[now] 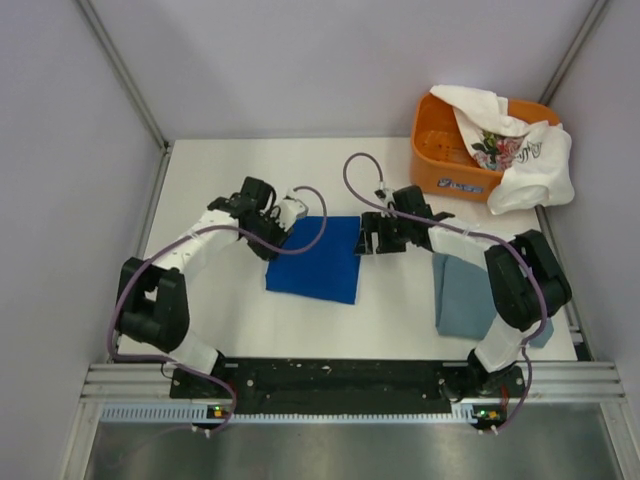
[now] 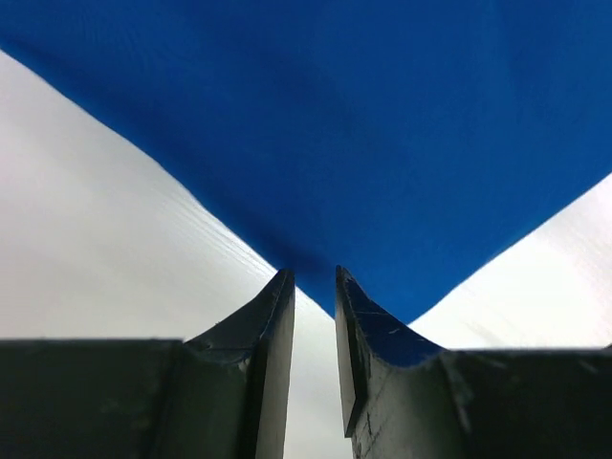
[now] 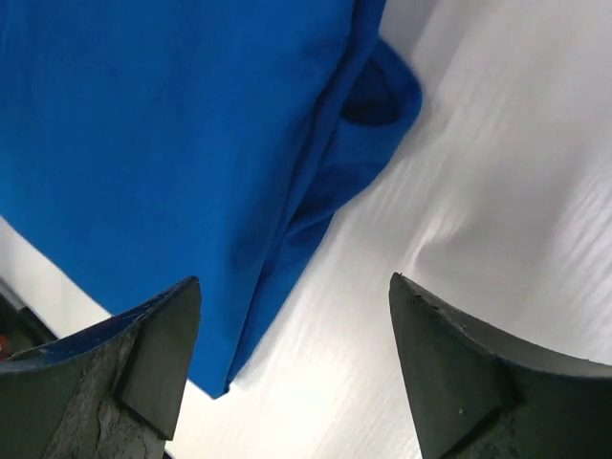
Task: Fold and stack the t-shirts
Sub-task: Put the neatly folded tshirt into the corner of the board with the right arm
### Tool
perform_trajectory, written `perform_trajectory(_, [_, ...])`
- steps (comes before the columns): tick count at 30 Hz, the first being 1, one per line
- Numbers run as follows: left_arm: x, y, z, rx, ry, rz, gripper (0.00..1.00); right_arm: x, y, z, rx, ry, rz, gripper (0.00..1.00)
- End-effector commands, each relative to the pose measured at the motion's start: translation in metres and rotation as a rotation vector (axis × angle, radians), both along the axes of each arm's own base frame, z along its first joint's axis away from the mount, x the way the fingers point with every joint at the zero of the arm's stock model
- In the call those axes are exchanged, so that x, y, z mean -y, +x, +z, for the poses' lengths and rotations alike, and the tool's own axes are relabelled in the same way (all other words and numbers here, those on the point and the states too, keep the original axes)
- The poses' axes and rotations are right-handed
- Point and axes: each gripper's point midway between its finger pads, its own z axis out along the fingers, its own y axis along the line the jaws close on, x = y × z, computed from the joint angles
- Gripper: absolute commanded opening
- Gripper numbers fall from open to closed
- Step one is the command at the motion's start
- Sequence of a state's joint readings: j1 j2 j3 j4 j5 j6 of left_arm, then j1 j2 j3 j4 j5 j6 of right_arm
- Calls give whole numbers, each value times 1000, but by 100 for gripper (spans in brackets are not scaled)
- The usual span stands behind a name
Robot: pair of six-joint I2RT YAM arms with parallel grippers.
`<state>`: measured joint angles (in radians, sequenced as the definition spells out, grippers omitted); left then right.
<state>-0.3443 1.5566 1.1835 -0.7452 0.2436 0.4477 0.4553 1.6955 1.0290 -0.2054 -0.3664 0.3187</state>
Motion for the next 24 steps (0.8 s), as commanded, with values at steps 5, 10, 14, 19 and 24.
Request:
perform_trajectory(5, [-14, -36, -67, -169, 54, -20, 27, -37, -5, -7, -94, 304, -73, 78])
perform_trajectory(10, [-12, -30, -77, -182, 58, -21, 27, -47, -13, -28, -184, 380, -85, 78])
perform_trajectory(14, [-12, -29, -81, -192, 62, -21, 27, -50, -13, -26, -164, 416, -69, 78])
perform_trajectory(19, [-11, -32, -85, -203, 60, -26, 27, -59, -15, -19, -178, 478, -25, 59])
perform_trajectory(24, [-12, -32, -84, -198, 62, -31, 27, -65, -8, -9, -149, 519, -5, 17])
